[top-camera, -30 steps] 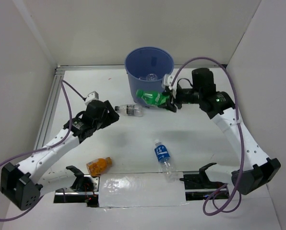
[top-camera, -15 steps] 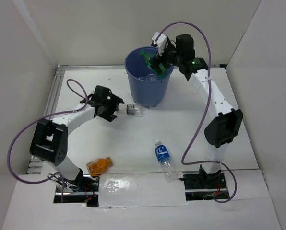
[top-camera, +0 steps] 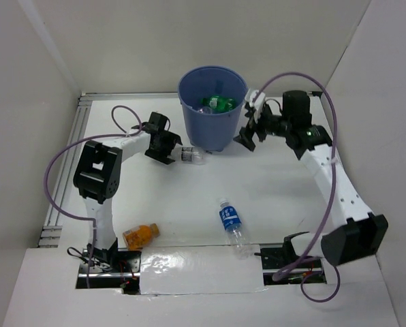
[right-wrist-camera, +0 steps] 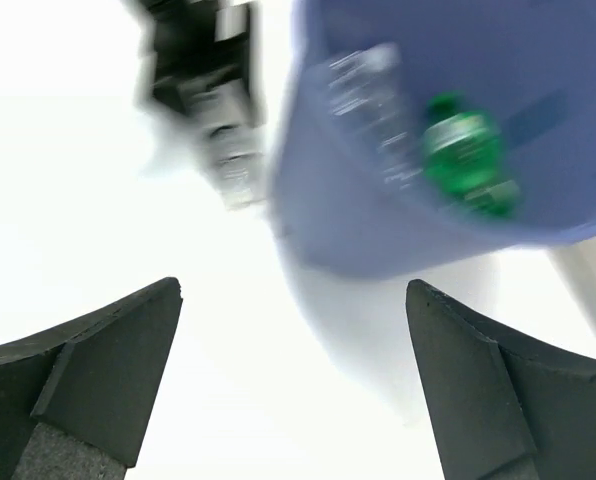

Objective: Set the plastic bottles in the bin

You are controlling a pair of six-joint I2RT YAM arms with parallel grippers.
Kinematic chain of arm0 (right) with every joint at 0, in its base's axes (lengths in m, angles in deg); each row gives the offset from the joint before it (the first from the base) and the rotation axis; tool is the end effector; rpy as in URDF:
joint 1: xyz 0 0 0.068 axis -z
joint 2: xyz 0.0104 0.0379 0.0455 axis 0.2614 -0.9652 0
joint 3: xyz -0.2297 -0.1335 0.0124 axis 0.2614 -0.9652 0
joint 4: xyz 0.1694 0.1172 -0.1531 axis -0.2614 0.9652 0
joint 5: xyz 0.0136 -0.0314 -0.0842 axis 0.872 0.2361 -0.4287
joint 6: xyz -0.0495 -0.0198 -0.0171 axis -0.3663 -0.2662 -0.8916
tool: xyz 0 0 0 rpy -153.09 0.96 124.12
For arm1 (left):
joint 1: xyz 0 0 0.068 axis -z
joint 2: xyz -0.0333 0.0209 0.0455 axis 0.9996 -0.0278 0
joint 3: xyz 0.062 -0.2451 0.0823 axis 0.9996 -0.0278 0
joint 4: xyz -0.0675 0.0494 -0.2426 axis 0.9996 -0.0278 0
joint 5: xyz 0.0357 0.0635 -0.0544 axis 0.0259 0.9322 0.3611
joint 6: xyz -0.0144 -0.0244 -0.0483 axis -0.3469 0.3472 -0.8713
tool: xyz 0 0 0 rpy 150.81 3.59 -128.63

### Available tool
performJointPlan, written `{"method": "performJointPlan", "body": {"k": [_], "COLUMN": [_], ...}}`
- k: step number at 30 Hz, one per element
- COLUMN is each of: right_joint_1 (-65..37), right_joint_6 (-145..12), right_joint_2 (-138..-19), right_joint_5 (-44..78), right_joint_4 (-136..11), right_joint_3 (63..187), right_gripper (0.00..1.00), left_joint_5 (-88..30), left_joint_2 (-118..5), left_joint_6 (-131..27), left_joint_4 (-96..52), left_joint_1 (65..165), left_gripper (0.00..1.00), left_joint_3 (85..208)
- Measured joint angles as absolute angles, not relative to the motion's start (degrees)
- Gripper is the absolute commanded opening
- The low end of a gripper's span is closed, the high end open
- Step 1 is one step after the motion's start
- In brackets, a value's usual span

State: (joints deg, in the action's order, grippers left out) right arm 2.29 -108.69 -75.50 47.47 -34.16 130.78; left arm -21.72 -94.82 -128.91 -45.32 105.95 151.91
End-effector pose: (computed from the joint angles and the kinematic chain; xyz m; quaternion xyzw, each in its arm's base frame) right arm 0.2851 0.0897 0.3918 -0.4855 0.6605 0.1744 0.5456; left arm 0.3937 -0.1251 0.1625 -0.5574 0.7803 -0.2312 0.1642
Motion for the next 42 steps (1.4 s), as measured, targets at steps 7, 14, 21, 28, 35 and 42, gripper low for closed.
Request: {"method": "performJointPlan", "body": {"k": [7, 14, 21, 28, 35, 42], "right_joint_1": [2.6, 1.9, -3.8, -7.3, -13.4, -22.0], "right_joint_6": [-113.8, -114.8, -106.3, -97.9, -90.5, -86.6], "right_joint_2": [-63.5, -62.9, -77.3, -90.5, -90.2, -95.6], "right_joint_5": [52.3, 52.9, 50.7, 49.4, 43.5, 34.3], "right_joint_4": [-30.4, -22.8, -18.4, -15.3, -15.3, -14.4], "right_joint_3": [114.3, 107.1, 106.8, 109.6, 111.1, 113.4], "right_gripper": [0.48, 0.4, 0.72, 1.0, 1.0, 0.95], "left_joint_5": [-22.2, -20.8, -19.6, -13.5, -6.0, -2.0], "left_joint_2": [-94.6, -74.8, -58.1, -74.4, -92.6, -90.8], "left_joint_6": [-125.8, -111.4, -99.4, -90.7, -82.2, -75.9], "left_joint_4": [-45.1, -43.5, -30.4, -22.9, -32.0, -38.1], "left_joint_1": [106.9, 107.7, 112.4, 115.6, 118.3, 119.1], "left_gripper": [0.17, 0.07, 0.15, 0.38, 1.0, 1.0], "left_joint_3": [151.5, 143.2, 152.7, 173.4, 189.7, 188.0]}}
